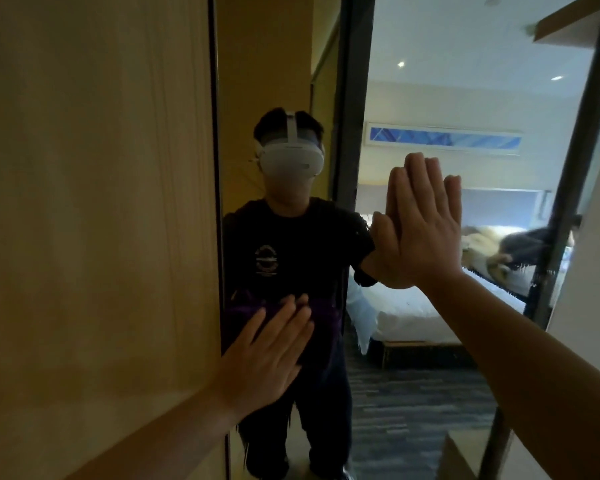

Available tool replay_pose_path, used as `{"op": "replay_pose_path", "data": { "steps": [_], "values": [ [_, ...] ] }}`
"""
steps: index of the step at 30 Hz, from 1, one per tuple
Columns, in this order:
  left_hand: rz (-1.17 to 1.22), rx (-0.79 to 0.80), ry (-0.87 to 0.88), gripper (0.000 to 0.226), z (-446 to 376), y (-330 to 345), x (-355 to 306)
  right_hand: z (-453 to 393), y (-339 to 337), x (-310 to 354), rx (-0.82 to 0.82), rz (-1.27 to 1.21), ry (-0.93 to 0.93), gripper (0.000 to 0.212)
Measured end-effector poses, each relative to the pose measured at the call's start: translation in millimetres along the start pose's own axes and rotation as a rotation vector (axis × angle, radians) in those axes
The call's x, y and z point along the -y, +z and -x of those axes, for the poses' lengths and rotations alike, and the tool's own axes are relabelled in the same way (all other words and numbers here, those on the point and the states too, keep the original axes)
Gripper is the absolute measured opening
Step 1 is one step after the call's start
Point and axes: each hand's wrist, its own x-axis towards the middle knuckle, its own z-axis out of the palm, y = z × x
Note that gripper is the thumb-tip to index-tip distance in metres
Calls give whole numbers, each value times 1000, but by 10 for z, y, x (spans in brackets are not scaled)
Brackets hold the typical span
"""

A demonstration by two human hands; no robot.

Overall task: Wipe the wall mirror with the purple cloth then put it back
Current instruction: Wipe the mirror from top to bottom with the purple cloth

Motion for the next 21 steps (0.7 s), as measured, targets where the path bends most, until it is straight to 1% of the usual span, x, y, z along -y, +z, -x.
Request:
{"op": "replay_pose_path", "data": {
  "steps": [2, 4, 6, 8, 11, 14, 16, 17, 19, 21],
  "values": [
    [8, 25, 19, 71, 349, 118, -238, -16, -20, 13, 10, -6, 11, 67],
    [43, 33, 9, 62, 514, 139, -346, -27, -57, 8, 43, -36, 16, 66],
    [123, 17, -23, 52, 483, 81, -317, -17, -132, -32, 66, -82, 2, 63],
    [221, -67, -52, 45, 279, -35, -198, 37, -240, -135, 54, -116, -9, 60],
    [304, -239, -173, 41, -332, -296, 135, 185, -351, -456, 48, -46, 31, 60],
    [266, -397, -302, 46, -1236, -631, 645, 297, -303, -792, 112, 70, 122, 63],
    [236, -468, -342, 52, -1878, -878, 968, 325, -215, -882, 95, 87, 98, 64],
    [203, -507, -351, 51, -2180, -972, 1097, 326, -177, -899, 73, 85, 84, 64],
    [122, -547, -356, 48, -2711, -1097, 1265, 326, -124, -921, 20, 80, 72, 64],
    [60, -522, -348, 48, -3080, -1117, 1326, 322, -93, -932, -28, 70, 63, 64]
  ]
}}
